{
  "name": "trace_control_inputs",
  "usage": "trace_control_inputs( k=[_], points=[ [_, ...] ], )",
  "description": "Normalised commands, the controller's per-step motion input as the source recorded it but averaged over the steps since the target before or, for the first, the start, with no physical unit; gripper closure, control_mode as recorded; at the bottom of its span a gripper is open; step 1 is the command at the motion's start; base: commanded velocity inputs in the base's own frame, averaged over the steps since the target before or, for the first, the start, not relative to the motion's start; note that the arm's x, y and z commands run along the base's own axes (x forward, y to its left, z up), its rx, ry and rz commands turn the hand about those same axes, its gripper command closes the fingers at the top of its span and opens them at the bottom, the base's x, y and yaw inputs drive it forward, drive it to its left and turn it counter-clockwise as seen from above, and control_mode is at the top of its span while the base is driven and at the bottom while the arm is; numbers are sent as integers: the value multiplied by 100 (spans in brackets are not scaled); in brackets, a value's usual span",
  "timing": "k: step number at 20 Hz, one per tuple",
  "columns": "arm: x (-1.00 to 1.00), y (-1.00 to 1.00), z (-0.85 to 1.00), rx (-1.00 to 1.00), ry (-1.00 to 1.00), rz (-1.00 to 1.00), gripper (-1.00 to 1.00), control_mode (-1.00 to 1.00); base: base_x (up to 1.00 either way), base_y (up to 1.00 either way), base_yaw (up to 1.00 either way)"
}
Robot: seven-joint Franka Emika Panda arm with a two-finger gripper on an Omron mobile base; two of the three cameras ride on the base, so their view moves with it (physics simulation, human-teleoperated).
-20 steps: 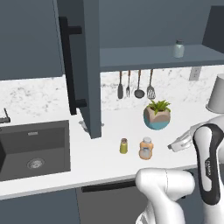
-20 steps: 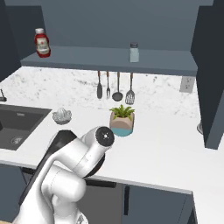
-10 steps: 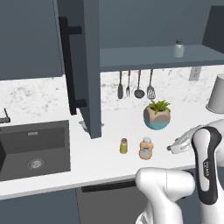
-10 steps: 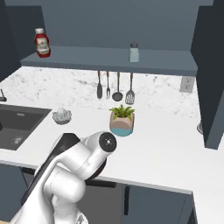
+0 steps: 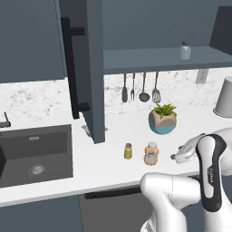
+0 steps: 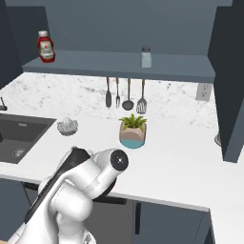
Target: Put the shaker and condiment bottle from the counter next to their counterparts in the cabinet.
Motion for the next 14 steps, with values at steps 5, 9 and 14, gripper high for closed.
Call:
trace_control_inputs(
  k=[5, 9, 14],
  points=[
    [2, 8, -29, 0, -3, 0, -100, -100, 0, 0, 0],
    [4, 2, -25, 0, -7, 0, -100, -100, 0, 0, 0],
    [1, 3, -11, 0, -10, 0, -100, -100, 0, 0, 0]
  ],
)
